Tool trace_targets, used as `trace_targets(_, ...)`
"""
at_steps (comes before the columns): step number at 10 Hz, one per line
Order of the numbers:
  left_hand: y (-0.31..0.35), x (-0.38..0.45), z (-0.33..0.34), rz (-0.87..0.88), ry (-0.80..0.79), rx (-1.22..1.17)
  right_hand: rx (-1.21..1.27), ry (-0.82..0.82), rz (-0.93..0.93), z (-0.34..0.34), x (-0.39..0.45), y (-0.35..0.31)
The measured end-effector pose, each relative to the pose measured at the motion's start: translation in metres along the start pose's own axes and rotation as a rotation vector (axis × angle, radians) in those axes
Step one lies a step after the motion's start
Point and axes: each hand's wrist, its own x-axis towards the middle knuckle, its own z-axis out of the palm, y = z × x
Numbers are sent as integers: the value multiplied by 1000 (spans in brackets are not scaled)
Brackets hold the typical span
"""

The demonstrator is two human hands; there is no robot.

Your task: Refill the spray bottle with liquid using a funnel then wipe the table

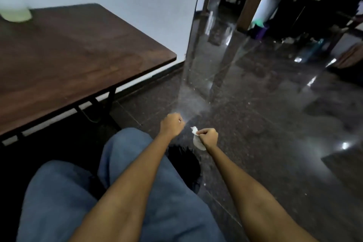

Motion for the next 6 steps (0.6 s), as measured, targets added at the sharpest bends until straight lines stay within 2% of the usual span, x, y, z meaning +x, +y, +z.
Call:
trace_targets(3, -11, 17, 60, -169, -152, 193, 5, -159, 134, 22, 2, 76)
trace_targets(4, -11, 22, 65, -181, -165, 210, -24, -209, 110, 35, 2, 83)
trace_targets(5, -17, 26, 69, -190, -170, 228, -70, -342, 104, 46, -1, 88)
trace_targets(6, -23, 28, 72, -221, -191, 209, -70, -369, 134, 50, -1, 95)
